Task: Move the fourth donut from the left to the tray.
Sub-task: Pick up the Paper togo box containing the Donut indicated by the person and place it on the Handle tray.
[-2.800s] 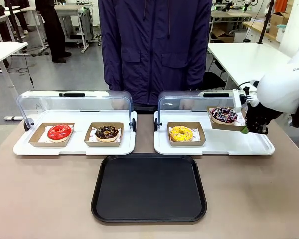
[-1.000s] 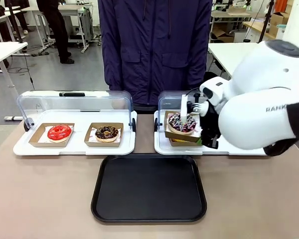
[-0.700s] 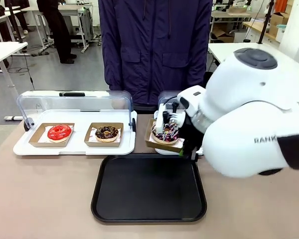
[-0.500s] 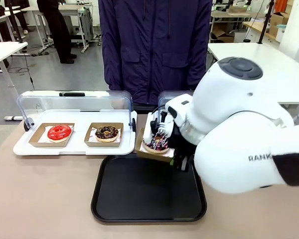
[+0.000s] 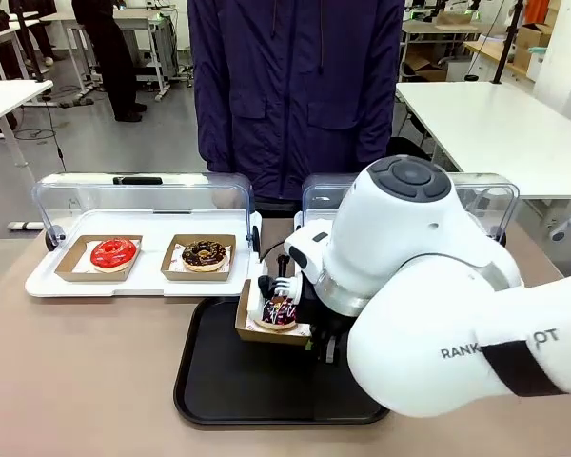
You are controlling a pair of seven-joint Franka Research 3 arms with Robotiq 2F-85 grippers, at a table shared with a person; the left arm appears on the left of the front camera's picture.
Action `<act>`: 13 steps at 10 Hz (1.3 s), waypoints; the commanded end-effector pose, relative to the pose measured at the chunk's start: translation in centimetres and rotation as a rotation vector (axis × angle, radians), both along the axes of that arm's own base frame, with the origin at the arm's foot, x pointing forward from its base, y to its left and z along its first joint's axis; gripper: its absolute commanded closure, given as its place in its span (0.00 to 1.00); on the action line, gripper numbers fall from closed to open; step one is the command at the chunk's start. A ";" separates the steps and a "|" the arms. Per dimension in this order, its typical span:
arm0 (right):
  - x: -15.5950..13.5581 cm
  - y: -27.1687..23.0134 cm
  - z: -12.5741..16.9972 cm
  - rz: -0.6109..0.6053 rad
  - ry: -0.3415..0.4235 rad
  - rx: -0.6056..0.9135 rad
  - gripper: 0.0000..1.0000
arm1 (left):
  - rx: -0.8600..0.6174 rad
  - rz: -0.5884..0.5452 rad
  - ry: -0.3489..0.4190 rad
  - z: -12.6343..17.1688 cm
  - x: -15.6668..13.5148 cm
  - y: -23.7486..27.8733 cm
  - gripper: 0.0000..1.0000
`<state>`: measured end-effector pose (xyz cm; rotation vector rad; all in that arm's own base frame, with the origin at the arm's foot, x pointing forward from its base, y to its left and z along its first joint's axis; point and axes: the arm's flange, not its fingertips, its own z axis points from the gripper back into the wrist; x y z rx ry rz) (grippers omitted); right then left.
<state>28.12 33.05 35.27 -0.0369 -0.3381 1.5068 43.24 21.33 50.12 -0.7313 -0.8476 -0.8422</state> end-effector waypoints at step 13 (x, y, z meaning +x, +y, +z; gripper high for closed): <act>-1.7 -1.8 -5.5 0.048 0.083 -0.046 0.98 | 0.005 -0.010 0.005 0.0 -0.2 0.0 0.00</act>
